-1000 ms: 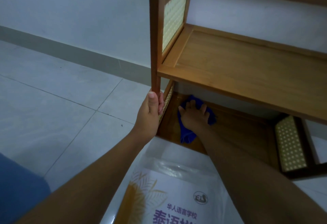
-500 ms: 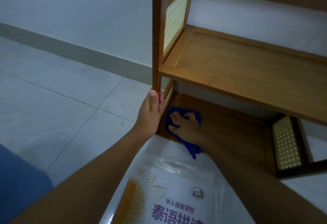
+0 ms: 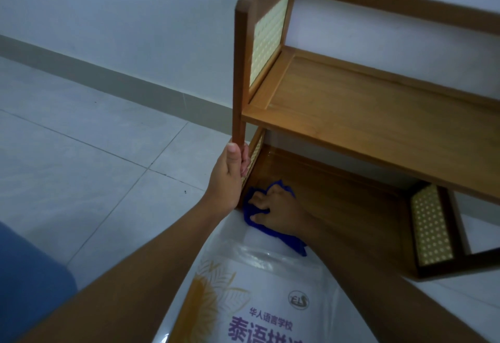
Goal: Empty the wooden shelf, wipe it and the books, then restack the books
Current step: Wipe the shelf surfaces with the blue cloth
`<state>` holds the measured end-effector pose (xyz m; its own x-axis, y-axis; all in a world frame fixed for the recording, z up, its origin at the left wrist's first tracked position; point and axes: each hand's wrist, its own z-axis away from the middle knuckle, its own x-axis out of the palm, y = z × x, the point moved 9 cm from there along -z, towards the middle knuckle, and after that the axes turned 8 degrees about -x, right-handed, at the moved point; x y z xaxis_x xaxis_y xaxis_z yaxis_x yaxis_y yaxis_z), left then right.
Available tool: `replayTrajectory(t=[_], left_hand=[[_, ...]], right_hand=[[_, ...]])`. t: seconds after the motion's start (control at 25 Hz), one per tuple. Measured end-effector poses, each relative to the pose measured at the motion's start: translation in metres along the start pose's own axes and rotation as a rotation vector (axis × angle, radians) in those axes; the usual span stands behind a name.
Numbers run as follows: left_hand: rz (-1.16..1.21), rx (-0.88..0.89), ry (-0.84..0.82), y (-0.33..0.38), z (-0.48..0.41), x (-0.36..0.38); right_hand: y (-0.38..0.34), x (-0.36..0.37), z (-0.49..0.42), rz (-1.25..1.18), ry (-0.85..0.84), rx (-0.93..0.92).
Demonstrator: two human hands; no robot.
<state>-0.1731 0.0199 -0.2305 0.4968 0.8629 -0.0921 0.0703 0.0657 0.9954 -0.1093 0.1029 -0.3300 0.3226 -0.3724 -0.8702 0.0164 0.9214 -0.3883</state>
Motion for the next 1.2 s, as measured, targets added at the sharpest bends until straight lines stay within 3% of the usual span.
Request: replayTrajectory(t=[0.16, 0.28, 0.48, 0.64, 0.88, 1.2], left_hand=[[-0.013, -0.017, -0.007, -0.002, 0.001, 0.000], [-0.025, -0.023, 0.001, -0.003, 0.000, -0.001], [-0.024, -0.025, 0.009, -0.006, 0.000, -0.002], [-0.005, -0.019, 0.018, -0.005, -0.001, -0.002], [-0.049, 0.000, 0.010, 0.001, 0.002, -0.003], [-0.031, 0.010, 0.005, 0.000, -0.001, -0.001]], right_hand=[[0.005, -0.002, 0.001, 0.191, 0.108, 0.028], [0.027, -0.013, -0.019, 0.310, 0.109, 0.173], [0.065, -0.036, -0.052, 0.119, 0.029, 0.402], [0.072, -0.037, -0.057, 0.253, -0.063, 0.428], [0.056, -0.038, -0.053, 0.292, -0.039, 0.503], [0.091, -0.033, -0.002, 0.190, 0.031, 0.554]])
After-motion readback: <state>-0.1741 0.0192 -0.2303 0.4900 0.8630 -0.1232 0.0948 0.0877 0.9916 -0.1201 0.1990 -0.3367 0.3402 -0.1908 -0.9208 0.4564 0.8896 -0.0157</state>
